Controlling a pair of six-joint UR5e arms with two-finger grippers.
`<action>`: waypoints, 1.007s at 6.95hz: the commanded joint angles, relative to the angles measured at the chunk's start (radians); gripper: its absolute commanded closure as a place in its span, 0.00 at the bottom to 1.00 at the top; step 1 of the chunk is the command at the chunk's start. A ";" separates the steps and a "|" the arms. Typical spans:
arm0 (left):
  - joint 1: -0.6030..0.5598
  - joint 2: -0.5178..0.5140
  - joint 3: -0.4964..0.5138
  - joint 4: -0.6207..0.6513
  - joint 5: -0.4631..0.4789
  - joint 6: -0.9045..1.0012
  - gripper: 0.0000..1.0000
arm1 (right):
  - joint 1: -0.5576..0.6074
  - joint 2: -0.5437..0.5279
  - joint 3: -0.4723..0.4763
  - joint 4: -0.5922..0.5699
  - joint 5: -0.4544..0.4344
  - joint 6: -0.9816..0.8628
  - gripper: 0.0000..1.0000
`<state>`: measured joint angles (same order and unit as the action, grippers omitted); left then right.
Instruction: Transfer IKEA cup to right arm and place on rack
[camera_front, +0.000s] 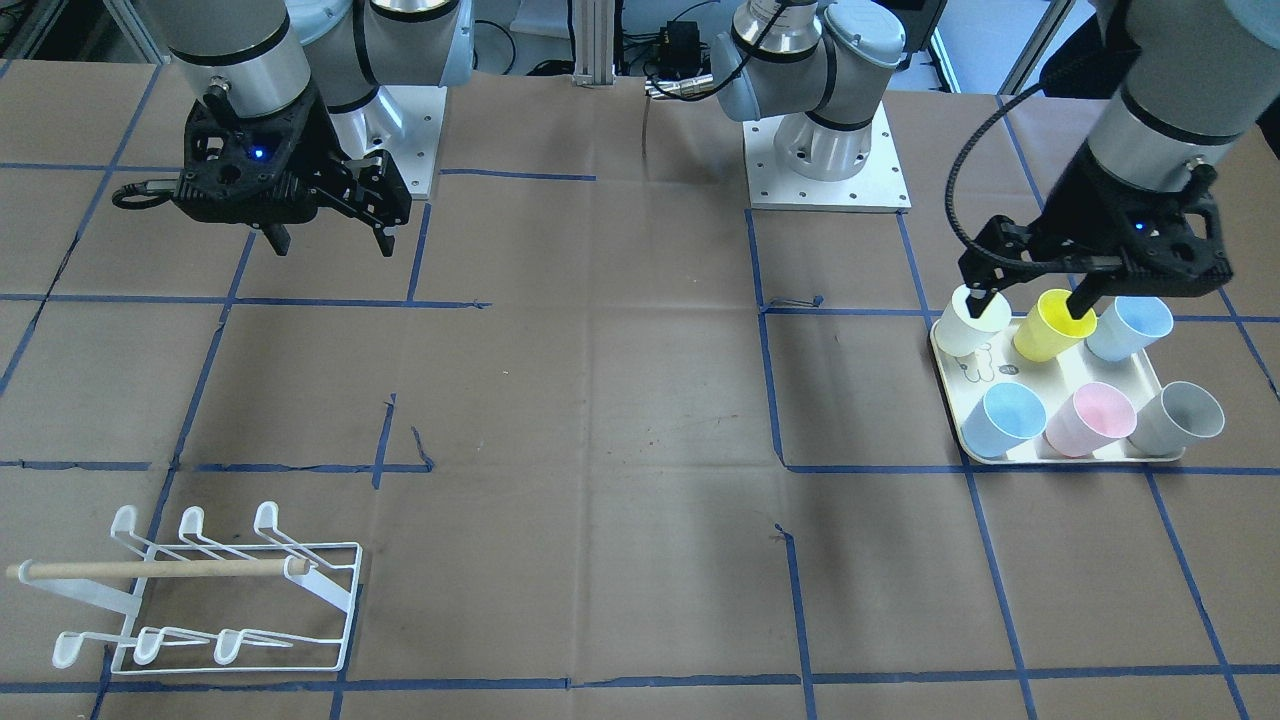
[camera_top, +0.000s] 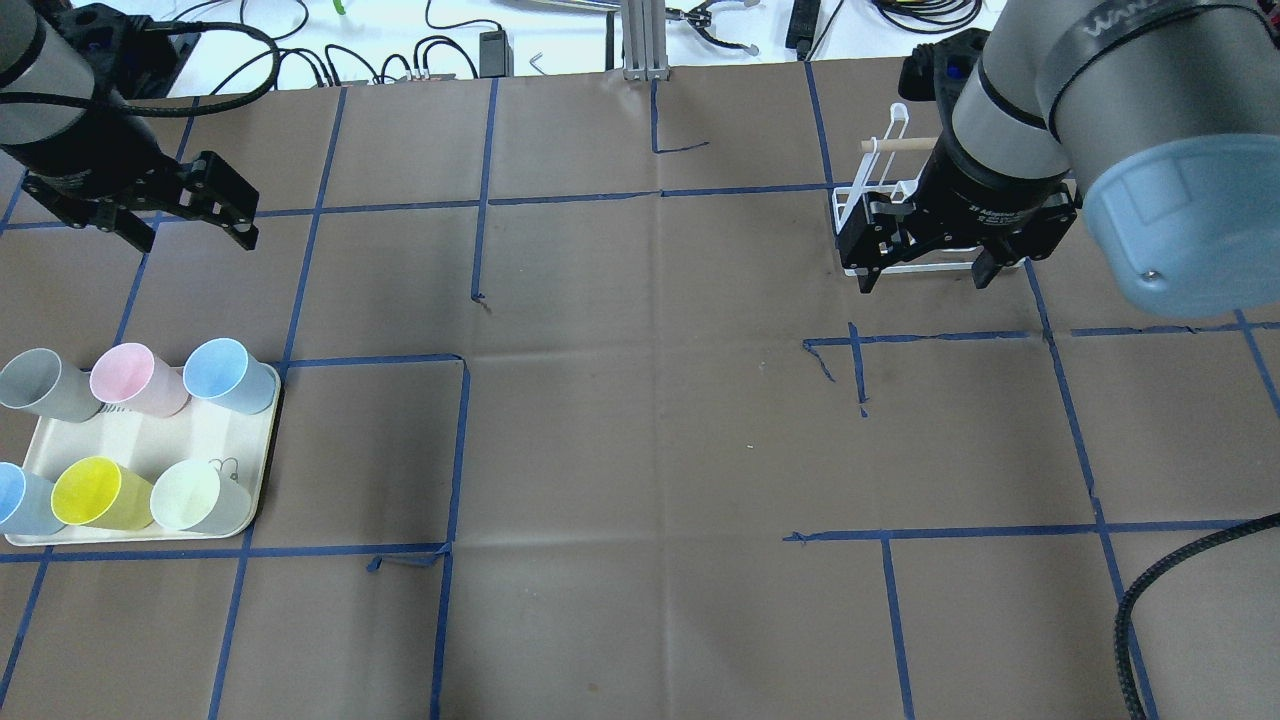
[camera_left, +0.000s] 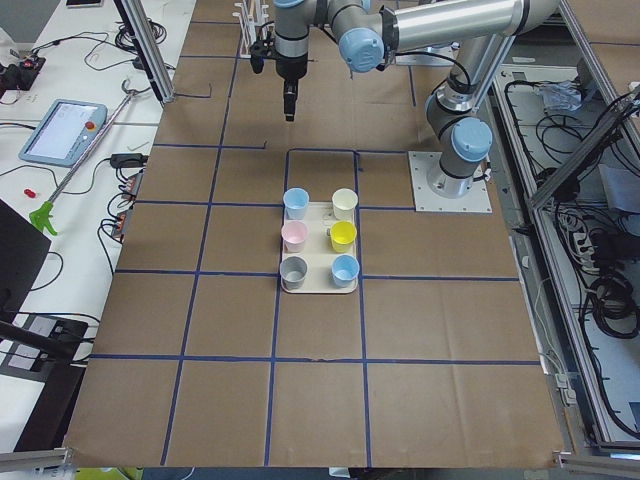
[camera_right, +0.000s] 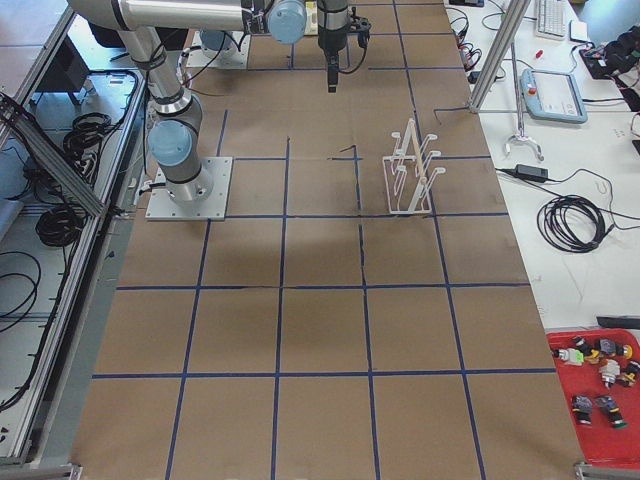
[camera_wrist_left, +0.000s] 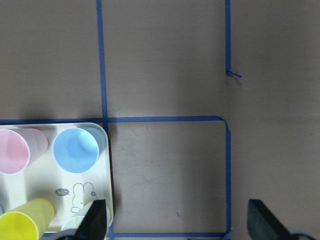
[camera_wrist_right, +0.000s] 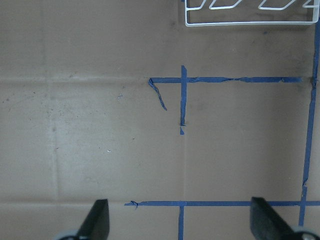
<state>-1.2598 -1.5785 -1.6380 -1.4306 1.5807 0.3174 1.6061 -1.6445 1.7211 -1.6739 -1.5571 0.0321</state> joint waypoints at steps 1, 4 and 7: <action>0.076 -0.037 0.000 0.039 -0.002 0.069 0.00 | 0.000 -0.003 0.005 -0.004 0.006 0.017 0.00; 0.077 -0.167 -0.009 0.136 -0.002 0.074 0.00 | 0.000 0.002 0.052 -0.215 0.079 0.028 0.00; 0.086 -0.184 -0.153 0.283 0.002 0.074 0.01 | 0.000 -0.012 0.224 -0.588 0.196 0.237 0.00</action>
<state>-1.1797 -1.7586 -1.7263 -1.2092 1.5807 0.3901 1.6061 -1.6515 1.8886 -2.1217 -1.4286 0.1728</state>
